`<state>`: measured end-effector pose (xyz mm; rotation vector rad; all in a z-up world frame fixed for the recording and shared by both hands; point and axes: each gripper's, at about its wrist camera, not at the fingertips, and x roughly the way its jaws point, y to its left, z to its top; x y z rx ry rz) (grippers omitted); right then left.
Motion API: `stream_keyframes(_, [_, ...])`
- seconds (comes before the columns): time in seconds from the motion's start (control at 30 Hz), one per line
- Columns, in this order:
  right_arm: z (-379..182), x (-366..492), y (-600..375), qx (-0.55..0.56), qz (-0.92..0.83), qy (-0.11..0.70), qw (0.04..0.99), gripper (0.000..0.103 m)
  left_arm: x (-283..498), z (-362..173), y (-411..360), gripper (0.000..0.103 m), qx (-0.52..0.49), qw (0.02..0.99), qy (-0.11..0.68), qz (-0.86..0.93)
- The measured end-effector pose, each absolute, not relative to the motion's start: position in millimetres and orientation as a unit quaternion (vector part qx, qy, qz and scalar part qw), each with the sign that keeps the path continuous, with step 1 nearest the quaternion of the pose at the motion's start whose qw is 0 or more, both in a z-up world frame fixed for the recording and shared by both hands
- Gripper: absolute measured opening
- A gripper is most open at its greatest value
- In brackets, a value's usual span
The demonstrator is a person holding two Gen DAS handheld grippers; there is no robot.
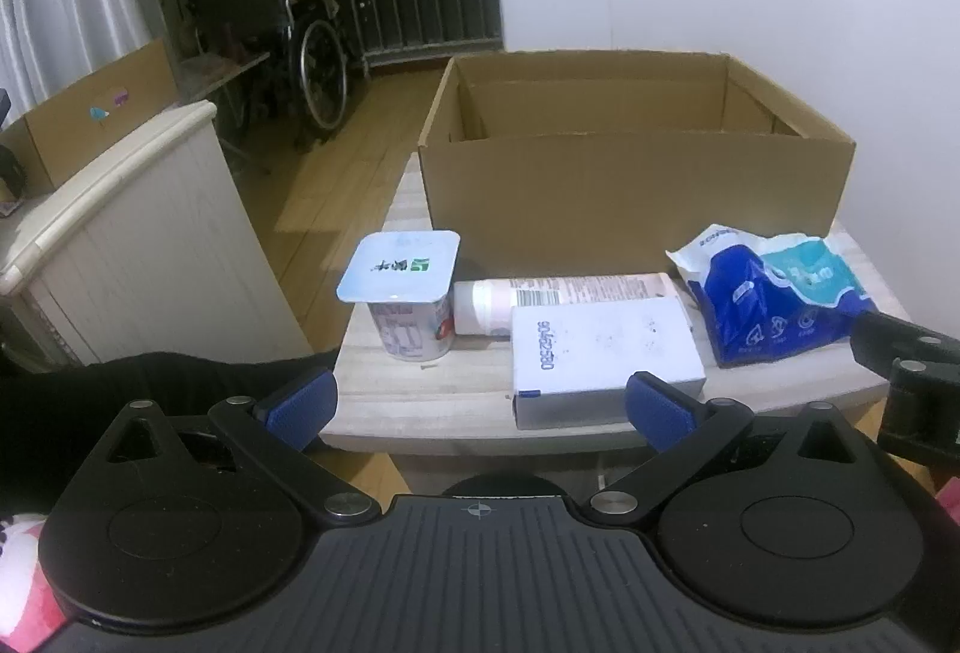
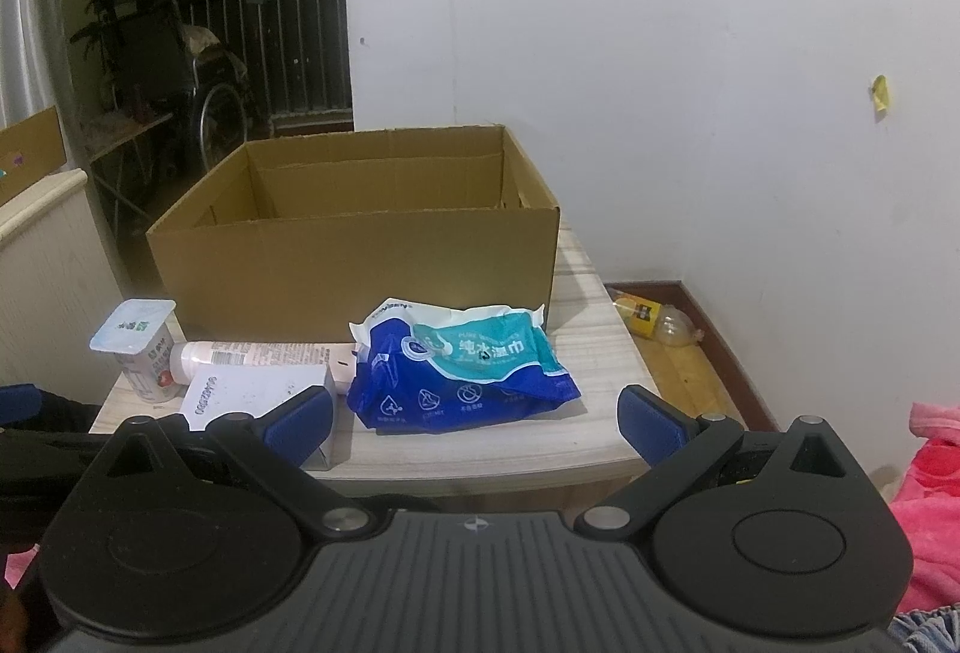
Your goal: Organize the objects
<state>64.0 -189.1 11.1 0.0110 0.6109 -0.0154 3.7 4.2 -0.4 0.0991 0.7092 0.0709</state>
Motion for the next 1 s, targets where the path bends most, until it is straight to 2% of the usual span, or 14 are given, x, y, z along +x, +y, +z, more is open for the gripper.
stream_keyframes(1.0, [11.6,63.8,-190.9,0.014,-0.009,0.305,0.952,0.103,4.9,-1.0,4.3,0.103,0.049,0.937,0.344,0.036])
